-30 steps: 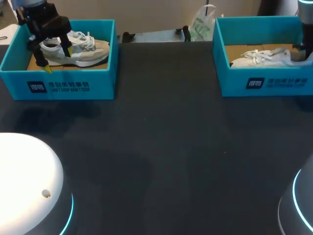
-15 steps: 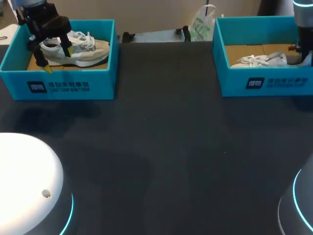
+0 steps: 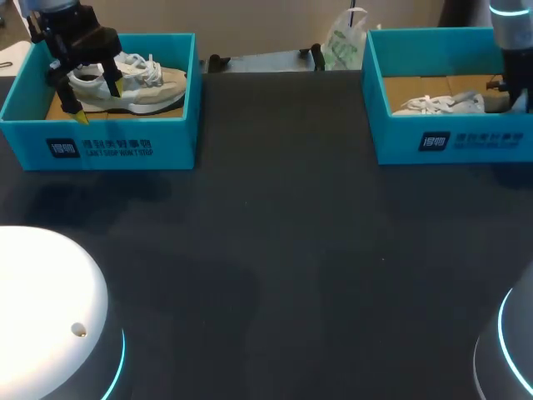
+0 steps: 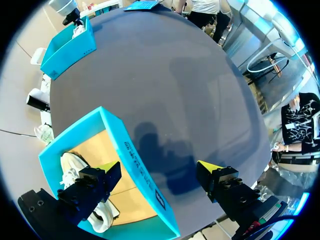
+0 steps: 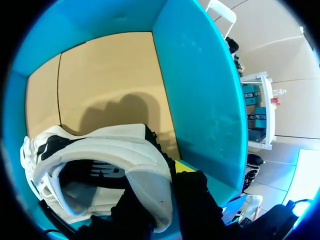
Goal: Take the shoe out of the shoebox, open the shoe tongue, remove and reinsert the insole, then place the shoe into the shoebox
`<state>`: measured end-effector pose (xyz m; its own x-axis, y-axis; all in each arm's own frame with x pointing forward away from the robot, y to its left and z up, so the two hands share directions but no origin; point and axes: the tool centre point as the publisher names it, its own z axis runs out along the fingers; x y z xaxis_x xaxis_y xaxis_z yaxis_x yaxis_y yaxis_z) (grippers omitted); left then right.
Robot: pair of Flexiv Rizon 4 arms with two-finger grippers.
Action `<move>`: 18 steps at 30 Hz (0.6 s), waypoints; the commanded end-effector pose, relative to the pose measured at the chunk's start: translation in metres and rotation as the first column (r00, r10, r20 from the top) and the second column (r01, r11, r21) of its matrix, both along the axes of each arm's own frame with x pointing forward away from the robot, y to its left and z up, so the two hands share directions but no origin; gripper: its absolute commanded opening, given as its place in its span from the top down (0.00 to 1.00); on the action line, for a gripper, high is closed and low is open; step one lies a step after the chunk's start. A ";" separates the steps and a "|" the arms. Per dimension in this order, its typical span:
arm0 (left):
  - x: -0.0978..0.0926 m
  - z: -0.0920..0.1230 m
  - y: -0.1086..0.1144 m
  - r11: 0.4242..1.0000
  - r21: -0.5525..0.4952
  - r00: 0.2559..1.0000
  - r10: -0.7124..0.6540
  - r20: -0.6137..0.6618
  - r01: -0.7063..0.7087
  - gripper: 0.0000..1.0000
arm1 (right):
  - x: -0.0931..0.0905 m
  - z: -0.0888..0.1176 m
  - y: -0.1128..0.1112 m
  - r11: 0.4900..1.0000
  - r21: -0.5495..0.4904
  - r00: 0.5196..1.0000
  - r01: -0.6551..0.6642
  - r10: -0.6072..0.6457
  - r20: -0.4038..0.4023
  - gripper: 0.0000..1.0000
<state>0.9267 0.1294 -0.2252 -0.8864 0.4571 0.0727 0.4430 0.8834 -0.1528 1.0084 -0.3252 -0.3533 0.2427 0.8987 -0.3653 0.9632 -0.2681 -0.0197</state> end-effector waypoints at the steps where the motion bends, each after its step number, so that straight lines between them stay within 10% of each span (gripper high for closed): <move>1: 0.000 0.000 0.001 1.000 0.001 1.000 -0.001 0.001 0.001 0.00 | 0.001 -0.003 0.004 1.000 -0.003 1.000 -0.003 0.003 0.002 1.00; 18: 0.000 0.000 0.001 1.000 0.001 1.000 -0.001 0.001 0.001 0.00 | 0.006 -0.016 -0.013 0.999 -0.051 1.000 0.014 -0.015 -0.015 1.00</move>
